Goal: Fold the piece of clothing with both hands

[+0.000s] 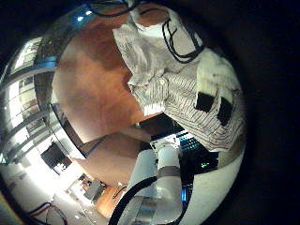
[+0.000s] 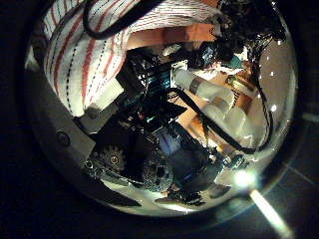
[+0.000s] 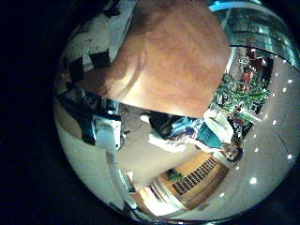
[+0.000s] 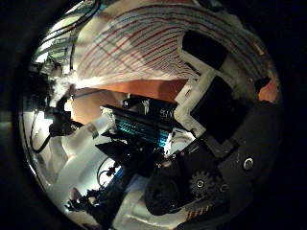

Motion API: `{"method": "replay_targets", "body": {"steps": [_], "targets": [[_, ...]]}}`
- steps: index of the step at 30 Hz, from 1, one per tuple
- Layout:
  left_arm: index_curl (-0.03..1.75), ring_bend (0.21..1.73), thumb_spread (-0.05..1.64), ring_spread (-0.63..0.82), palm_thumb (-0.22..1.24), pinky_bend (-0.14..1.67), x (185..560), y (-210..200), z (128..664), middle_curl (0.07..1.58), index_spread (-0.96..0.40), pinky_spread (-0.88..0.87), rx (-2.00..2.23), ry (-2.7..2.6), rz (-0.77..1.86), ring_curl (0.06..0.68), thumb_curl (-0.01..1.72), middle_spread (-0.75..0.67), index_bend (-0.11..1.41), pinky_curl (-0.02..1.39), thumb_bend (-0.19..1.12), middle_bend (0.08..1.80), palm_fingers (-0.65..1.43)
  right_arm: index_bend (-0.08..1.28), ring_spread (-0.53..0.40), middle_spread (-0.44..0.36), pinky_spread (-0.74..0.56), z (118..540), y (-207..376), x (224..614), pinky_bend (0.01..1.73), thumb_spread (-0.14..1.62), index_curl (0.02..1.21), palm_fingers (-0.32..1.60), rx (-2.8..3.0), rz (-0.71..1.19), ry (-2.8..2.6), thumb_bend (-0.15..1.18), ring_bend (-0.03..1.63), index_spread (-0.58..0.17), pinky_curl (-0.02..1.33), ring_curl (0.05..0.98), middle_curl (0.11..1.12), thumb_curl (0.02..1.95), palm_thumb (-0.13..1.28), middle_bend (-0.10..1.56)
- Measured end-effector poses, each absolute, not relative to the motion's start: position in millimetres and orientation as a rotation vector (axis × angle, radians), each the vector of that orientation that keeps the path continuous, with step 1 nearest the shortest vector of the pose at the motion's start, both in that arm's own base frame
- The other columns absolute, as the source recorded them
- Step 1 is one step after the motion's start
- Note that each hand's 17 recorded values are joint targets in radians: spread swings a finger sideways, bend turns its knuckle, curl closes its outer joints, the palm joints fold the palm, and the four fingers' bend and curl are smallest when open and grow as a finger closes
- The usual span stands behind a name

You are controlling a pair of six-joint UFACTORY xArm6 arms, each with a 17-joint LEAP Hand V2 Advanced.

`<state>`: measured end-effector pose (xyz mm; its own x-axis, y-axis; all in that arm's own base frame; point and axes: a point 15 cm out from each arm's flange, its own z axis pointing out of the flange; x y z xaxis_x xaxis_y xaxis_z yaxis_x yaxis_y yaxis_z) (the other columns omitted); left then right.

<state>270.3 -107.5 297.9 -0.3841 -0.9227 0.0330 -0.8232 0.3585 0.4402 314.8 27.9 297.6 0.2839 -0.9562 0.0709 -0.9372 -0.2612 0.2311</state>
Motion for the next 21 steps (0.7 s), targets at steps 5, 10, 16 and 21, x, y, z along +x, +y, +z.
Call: {"method": "replay_targets", "body": {"steps": [5,10,16,21], "targets": [[1.53,1.36,1.20,-0.46,0.82,1.16,309,-91,284,1.10,-0.51,-0.65,1.636,-2.364,-0.531,0.514,0.55,-0.66,0.17,0.66,-0.01,0.86,0.91,1.00,-0.220,-0.179,-0.19,304,39,355,1.43,1.25,0.98,1.04,2.332,-0.130,-1.772,0.04,1.39,-0.330,0.62,0.701,0.89,0.66,0.94,1.23],[1.53,1.35,1.20,-0.47,0.82,1.16,345,-80,263,1.10,-0.50,-0.64,1.680,-2.367,-0.562,0.515,0.55,-0.66,0.17,0.66,-0.01,0.86,0.90,0.99,-0.219,-0.176,-0.19,286,47,397,1.41,1.25,0.99,1.04,2.307,-0.170,-1.759,0.02,1.39,-0.327,0.65,0.712,0.89,0.68,0.95,1.22],[1.53,1.35,1.20,-0.47,0.82,1.15,385,-76,233,1.11,-0.48,-0.64,1.697,-2.363,-0.573,0.516,0.54,-0.66,0.17,0.67,-0.01,0.86,0.87,0.98,-0.221,-0.177,-0.20,246,52,433,1.40,1.25,1.01,1.03,2.250,-0.243,-1.729,0.00,1.38,-0.326,0.68,0.724,0.90,0.70,0.95,1.22],[1.52,1.34,1.20,-0.47,0.78,1.10,420,-81,205,1.10,-0.46,-0.64,1.671,-2.374,-0.527,0.515,0.53,-0.66,0.17,0.67,-0.02,0.87,0.81,0.98,-0.223,-0.176,-0.20,213,50,458,1.38,1.25,1.02,1.02,2.198,-0.296,-1.721,-0.01,1.38,-0.329,0.71,0.734,0.90,0.71,0.95,1.22]]}}
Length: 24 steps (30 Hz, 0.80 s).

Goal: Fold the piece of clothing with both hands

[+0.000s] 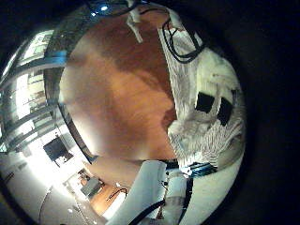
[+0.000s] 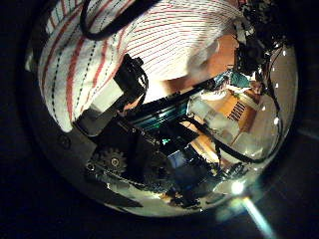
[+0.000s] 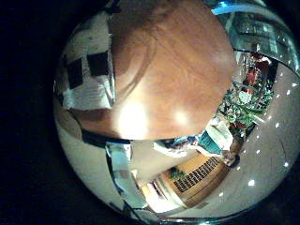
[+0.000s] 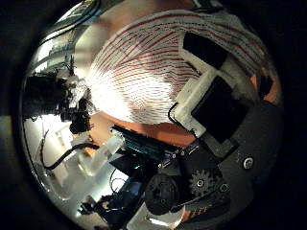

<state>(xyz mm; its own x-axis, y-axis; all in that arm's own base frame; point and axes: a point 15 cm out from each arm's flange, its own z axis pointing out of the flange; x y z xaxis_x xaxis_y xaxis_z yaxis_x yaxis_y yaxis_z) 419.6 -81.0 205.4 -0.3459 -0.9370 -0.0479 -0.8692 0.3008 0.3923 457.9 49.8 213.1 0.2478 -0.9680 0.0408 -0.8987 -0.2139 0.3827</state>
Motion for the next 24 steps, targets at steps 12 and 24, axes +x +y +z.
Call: {"method": "replay_targets", "body": {"steps": [12,24], "targets": [[1.32,1.20,1.18,-0.42,0.69,0.98,465,-82,178,0.98,-0.40,-0.58,1.700,-2.344,-0.508,0.488,0.48,-0.51,0.12,0.69,-0.03,0.54,0.26,0.72,-0.237,-0.185,-0.29,182,26,502,1.30,1.31,0.97,0.74,2.134,-0.318,-1.788,-0.03,1.37,-0.357,0.73,0.721,0.84,0.65,0.77,1.06],[0.85,1.06,1.18,-0.12,0.55,0.83,501,-54,232,0.73,-0.12,-0.25,1.873,-2.379,-0.316,0.419,0.41,-0.03,0.16,0.68,-0.02,0.30,-0.01,0.29,0.133,-0.055,0.30,259,-35,494,0.81,1.31,0.60,-0.07,2.110,-0.239,-1.963,-0.02,0.68,-0.411,0.48,0.401,0.54,0.50,0.64,0.48]]}}
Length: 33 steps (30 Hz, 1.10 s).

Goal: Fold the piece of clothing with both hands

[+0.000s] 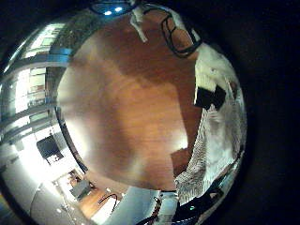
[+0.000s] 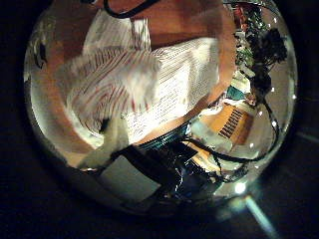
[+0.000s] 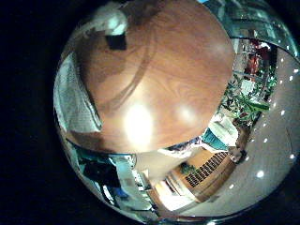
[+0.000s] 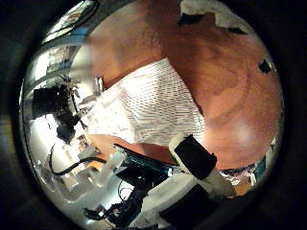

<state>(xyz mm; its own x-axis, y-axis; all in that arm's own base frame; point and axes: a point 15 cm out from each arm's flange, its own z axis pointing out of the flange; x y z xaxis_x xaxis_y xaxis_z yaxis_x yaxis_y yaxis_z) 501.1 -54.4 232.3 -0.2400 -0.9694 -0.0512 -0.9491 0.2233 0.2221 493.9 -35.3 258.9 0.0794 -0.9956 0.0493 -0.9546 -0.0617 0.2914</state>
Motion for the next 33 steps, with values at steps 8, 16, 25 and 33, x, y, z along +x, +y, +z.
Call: {"method": "replay_targets", "body": {"steps": [8,16,25,33], "targets": [[0.67,0.97,1.17,-0.02,0.53,0.68,468,-45,268,0.61,-0.04,-0.08,1.885,-2.409,-0.269,0.374,0.39,0.08,0.17,0.62,-0.02,0.26,0.03,0.21,0.123,-0.077,0.38,278,-35,427,0.57,1.30,0.50,0.07,2.179,-0.302,-1.830,-0.01,0.61,-0.414,0.35,0.348,0.47,0.46,0.68,0.42],[0.57,0.91,1.17,0.00,0.54,0.61,414,-56,262,0.54,-0.02,0.00,1.799,-2.426,-0.251,0.344,0.38,0.11,0.17,0.58,-0.02,0.25,0.09,0.17,0.089,-0.103,0.35,237,-25,379,0.47,1.26,0.43,0.08,2.215,-0.407,-1.675,-0.03,0.53,-0.402,0.31,0.310,0.42,0.42,0.65,0.35],[0.49,0.87,1.17,0.01,0.54,0.55,367,-63,240,0.50,-0.02,0.02,1.731,-2.391,-0.283,0.322,0.37,0.11,0.17,0.55,-0.02,0.24,0.13,0.16,0.081,-0.099,0.32,187,-5,375,0.45,1.19,0.35,0.09,2.242,-0.402,-1.581,-0.03,0.49,-0.385,0.31,0.287,0.39,0.37,0.57,0.30],[0.44,0.85,1.17,0.02,0.55,0.52,357,-62,241,0.47,-0.02,0.02,1.729,-2.389,-0.287,0.308,0.36,0.10,0.17,0.53,-0.02,0.23,0.15,0.19,0.065,-0.090,0.32,147,-1,376,0.39,1.15,0.34,0.17,2.171,-0.422,-1.543,-0.02,0.46,-0.371,0.28,0.272,0.38,0.35,0.56,0.30]]}}
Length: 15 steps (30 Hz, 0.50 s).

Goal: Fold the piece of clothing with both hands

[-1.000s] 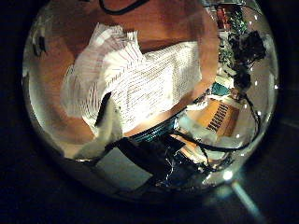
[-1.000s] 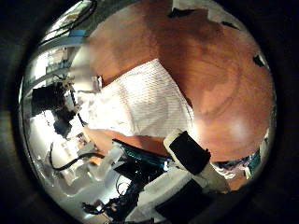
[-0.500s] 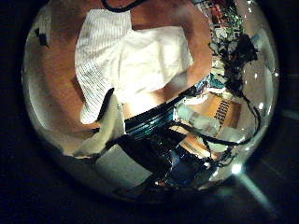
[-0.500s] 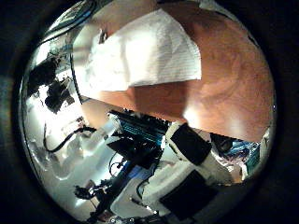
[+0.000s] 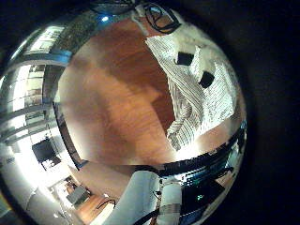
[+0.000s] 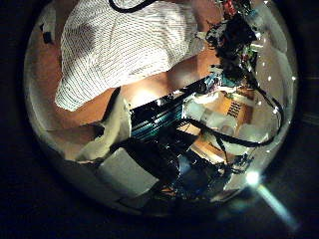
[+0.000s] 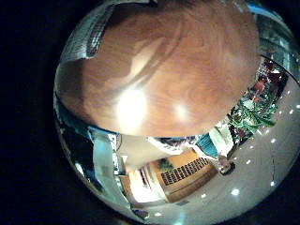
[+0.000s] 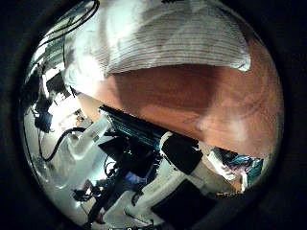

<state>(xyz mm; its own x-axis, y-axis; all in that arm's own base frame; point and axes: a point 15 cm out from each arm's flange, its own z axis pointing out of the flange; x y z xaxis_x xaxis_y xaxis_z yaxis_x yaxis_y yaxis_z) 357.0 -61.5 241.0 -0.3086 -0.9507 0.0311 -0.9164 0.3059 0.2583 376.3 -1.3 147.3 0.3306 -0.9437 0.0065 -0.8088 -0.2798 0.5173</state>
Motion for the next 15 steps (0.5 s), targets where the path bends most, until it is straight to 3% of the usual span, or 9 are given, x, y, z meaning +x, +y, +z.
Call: {"method": "replay_targets", "body": {"steps": [7,10,13,15], "targets": [[0.42,0.84,1.17,0.02,0.55,0.50,351,-64,232,0.45,-0.02,0.02,1.709,-2.384,-0.306,0.298,0.36,0.10,0.17,0.51,-0.02,0.22,0.17,0.19,-0.004,-0.100,0.28,133,-17,390,0.34,1.12,0.35,0.32,2.139,-0.309,-1.552,-0.01,0.47,-0.356,0.26,0.265,0.38,0.35,0.59,0.30],[0.41,0.83,1.17,0.02,0.55,0.49,347,-67,227,0.45,-0.02,0.03,1.692,-2.383,-0.319,0.294,0.36,0.10,0.17,0.51,-0.02,0.22,0.17,0.18,-0.122,-0.153,0.14,130,-19,395,0.35,1.10,0.36,0.56,2.152,-0.287,-1.565,0.00,0.57,-0.362,0.25,0.283,0.41,0.37,0.67,0.38],[0.40,0.83,1.17,0.02,0.55,0.48,340,-68,220,0.44,-0.02,0.03,1.676,-2.376,-0.339,0.289,0.36,0.10,0.17,0.51,-0.02,0.22,0.18,0.15,-0.246,-0.223,-0.19,128,-24,399,0.64,1.08,0.34,1.08,2.163,-0.266,-1.590,0.01,0.79,-0.402,0.30,0.342,0.45,0.39,0.75,0.46],[0.40,0.82,1.17,0.02,0.55,0.48,337,-70,218,0.44,-0.02,0.03,1.663,-2.378,-0.349,0.286,0.36,0.10,0.18,0.50,-0.02,0.21,0.19,0.20,-0.273,-0.253,-0.31,125,-30,396,0.73,1.08,0.39,1.16,2.159,-0.265,-1.610,0.00,0.87,-0.425,0.36,0.405,0.51,0.40,0.78,0.54]]}}
